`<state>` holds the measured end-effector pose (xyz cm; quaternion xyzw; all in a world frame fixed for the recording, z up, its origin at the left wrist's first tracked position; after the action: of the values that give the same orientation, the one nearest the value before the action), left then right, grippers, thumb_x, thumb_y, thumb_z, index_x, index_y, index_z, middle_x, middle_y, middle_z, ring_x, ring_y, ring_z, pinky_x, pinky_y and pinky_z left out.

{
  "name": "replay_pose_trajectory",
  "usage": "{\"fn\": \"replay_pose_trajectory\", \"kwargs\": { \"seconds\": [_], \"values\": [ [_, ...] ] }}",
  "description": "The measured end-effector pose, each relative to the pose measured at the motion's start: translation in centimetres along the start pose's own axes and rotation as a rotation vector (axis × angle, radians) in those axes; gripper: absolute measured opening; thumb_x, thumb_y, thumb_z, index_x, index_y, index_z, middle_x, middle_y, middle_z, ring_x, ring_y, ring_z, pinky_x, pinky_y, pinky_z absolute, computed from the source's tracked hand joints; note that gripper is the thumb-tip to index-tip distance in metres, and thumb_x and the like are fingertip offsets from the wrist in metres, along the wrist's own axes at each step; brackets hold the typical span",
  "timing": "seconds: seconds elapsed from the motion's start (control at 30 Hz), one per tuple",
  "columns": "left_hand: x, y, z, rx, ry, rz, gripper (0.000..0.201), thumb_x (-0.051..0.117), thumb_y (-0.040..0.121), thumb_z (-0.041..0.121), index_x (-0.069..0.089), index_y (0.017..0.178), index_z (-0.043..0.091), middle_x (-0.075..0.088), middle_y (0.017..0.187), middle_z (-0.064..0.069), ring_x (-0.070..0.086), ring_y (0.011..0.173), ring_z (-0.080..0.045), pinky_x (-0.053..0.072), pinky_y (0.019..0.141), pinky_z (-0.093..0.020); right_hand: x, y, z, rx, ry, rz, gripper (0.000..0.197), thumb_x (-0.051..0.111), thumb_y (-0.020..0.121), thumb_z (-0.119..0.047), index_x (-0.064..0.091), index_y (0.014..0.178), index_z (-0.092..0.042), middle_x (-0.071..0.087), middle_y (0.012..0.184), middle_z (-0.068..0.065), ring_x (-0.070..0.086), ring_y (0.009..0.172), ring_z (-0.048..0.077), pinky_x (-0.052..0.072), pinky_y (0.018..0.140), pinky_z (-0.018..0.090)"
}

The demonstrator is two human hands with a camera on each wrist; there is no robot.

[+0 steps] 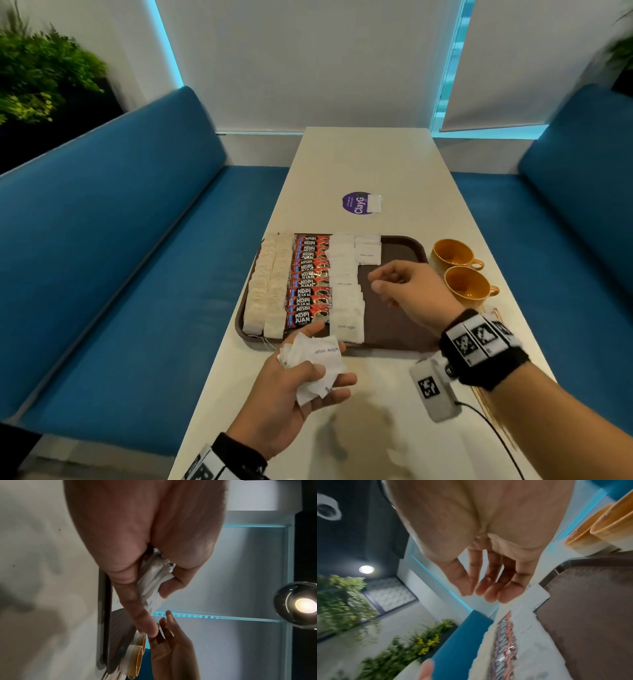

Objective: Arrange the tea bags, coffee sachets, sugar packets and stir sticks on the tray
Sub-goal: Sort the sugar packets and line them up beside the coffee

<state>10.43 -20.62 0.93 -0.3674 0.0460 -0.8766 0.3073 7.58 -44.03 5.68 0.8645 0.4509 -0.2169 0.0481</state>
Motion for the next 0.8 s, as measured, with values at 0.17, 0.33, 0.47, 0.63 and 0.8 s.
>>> {"fn": "replay_pose_trajectory", "kwargs": {
  "seconds": [0.17, 0.33, 0.47, 0.63, 0.8],
  "values": [
    [1.6, -2.1, -0.1, 0.029, 0.096, -0.031, 0.055, 0.066, 0.08, 0.005, 0.059, 0.134, 0.009, 0.068, 0.123, -0.026, 0.068, 0.102, -0.055, 0.061, 0.071, -0.043, 2.7, -9.2, -2.1, -0.046, 0.163, -0.196, 0.01, 0.074, 0.092, -0.019, 0.076, 0.102, -0.018, 0.072, 0.093, 0.014, 0.067, 0.074, 0.017, 0.06, 0.073, 0.032],
    [2.7, -4.1, -0.7, 0.014, 0.224, -0.011, 0.044, 0.072, 0.082, 0.015, 0.068, 0.126, 0.007, 0.07, 0.116, -0.027, 0.071, 0.097, -0.047, 0.06, 0.065, -0.038, 3.4, -13.7, -1.4, -0.016, 0.335, -0.169, 0.02, 0.075, 0.091, -0.019, 0.074, 0.11, -0.014, 0.072, 0.099, 0.019, 0.069, 0.075, 0.022, 0.062, 0.071, 0.032],
    [3.1, -5.2, -1.3, 0.018, 0.306, -0.002, 0.046, 0.076, 0.081, 0.019, 0.067, 0.125, 0.008, 0.072, 0.107, -0.022, 0.071, 0.085, -0.04, 0.056, 0.057, -0.033, 3.5, -15.4, -0.6, 0.011, 0.391, -0.157, 0.024, 0.074, 0.092, -0.022, 0.075, 0.114, -0.014, 0.074, 0.1, 0.018, 0.069, 0.076, 0.027, 0.061, 0.072, 0.036],
    [3.5, -6.3, -2.3, -0.003, 0.312, -0.006, 0.039, 0.079, 0.081, 0.024, 0.07, 0.117, 0.01, 0.067, 0.093, -0.018, 0.063, 0.069, -0.03, 0.047, 0.047, -0.027, 3.5, -16.8, 0.2, 0.044, 0.459, -0.15, 0.019, 0.074, 0.091, -0.02, 0.078, 0.106, -0.008, 0.067, 0.087, 0.023, 0.055, 0.066, 0.023, 0.049, 0.06, 0.031],
    [2.8, -6.8, -4.3, -0.162, 0.152, 0.043, 0.044, 0.068, 0.089, 0.055, 0.065, 0.108, 0.015, 0.058, 0.089, -0.01, 0.052, 0.062, -0.025, 0.037, 0.042, -0.022, 2.1, -17.8, -0.9, -0.089, 0.482, -0.061, 0.013, 0.079, 0.084, -0.008, 0.076, 0.097, -0.003, 0.074, 0.087, 0.017, 0.065, 0.07, 0.026, 0.059, 0.069, 0.034]
  ]
}}
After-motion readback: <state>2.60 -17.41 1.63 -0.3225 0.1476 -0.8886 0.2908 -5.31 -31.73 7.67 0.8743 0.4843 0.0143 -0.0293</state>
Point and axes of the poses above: each hand's wrist, its own y-axis towards the middle knuckle, its own x-axis out of the palm, z = x × y, the point moved 9 cm from there along y, towards the middle knuckle
